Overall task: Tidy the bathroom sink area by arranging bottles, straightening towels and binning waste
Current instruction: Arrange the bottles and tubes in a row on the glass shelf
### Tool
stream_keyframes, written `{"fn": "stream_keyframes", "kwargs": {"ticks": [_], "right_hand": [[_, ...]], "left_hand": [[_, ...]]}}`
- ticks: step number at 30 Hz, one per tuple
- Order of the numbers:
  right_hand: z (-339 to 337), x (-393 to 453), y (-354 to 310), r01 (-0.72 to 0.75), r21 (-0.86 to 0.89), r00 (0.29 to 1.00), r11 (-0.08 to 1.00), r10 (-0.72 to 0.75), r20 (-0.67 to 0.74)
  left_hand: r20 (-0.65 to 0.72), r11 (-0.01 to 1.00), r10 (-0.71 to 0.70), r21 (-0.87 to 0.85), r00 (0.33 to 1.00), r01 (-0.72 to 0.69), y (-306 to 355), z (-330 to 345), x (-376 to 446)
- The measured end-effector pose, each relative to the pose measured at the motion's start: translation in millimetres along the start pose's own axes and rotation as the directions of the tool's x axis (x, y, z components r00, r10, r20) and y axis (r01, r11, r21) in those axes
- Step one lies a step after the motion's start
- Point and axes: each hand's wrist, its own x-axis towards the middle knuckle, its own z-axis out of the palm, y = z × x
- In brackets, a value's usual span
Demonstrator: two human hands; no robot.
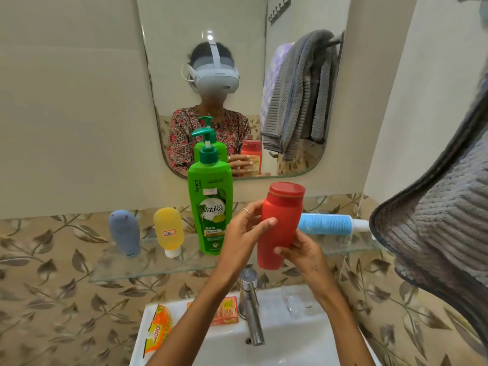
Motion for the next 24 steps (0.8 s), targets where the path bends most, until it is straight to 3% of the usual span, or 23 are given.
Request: {"fn": "stream_keyframes", "kwargs": {"ticks": [11,16,24], "right_hand": [[-2.4,40.5,2.3,0.018,-0.07,0.987,0.997,-0.007,0.158],[-4.0,45.5,11.6,0.015,-0.031,0.989,0.999,-0.01,0.148],[-3.6,56.5,14.7,-0.019,-0.063,0.977,0.998,0.032,0.212]], "left_hand": [[-0.35,0.987,-0.03,0.139,0.936,0.084,-40.8,-1.0,-26.4],[-0.397,0.972,0.025,0.224,0.917,0.07,-48.9,10.1,-21.6],[-0.352,0.947,0.011,0.304,0.936,0.103,-60.5,10.5,-16.1]]}}
